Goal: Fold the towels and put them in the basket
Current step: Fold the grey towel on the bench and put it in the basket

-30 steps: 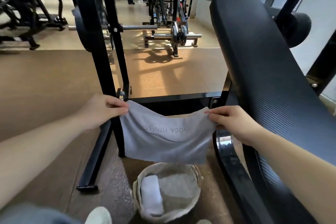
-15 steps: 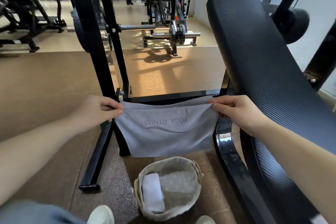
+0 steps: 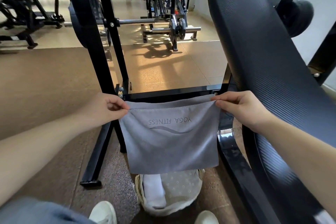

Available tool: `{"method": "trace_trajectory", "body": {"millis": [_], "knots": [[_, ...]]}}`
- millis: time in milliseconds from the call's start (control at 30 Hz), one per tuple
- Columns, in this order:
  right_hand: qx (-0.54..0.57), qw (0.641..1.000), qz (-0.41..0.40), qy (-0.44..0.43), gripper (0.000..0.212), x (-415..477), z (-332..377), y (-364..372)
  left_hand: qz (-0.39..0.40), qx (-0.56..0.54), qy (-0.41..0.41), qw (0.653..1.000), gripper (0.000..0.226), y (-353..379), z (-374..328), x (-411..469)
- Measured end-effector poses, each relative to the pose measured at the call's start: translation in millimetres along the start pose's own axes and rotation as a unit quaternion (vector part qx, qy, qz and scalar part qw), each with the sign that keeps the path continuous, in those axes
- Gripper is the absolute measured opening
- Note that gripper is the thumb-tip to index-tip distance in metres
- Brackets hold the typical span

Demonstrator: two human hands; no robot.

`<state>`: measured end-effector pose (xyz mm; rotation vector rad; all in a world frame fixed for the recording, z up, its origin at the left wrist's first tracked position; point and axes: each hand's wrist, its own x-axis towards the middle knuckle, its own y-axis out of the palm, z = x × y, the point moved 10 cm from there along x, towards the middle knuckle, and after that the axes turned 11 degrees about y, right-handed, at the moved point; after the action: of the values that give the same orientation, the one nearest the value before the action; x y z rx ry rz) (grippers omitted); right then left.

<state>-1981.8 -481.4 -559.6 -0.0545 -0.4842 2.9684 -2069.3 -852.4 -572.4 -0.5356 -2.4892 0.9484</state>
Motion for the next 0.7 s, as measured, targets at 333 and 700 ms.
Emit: {"method": "trace_trajectory", "body": {"millis": [333,700], "knots": [[0.01,1.0,-0.002,0.014,0.021,-1,-3,2,-0.015,0.016,0.016,1.0,0.017,-4,1,-1],[0.16,0.986,-0.025,0.036,0.017,5,-9,-9,-0.107,-0.021,-0.015,0.994,0.012,-25,20,-3]]}}
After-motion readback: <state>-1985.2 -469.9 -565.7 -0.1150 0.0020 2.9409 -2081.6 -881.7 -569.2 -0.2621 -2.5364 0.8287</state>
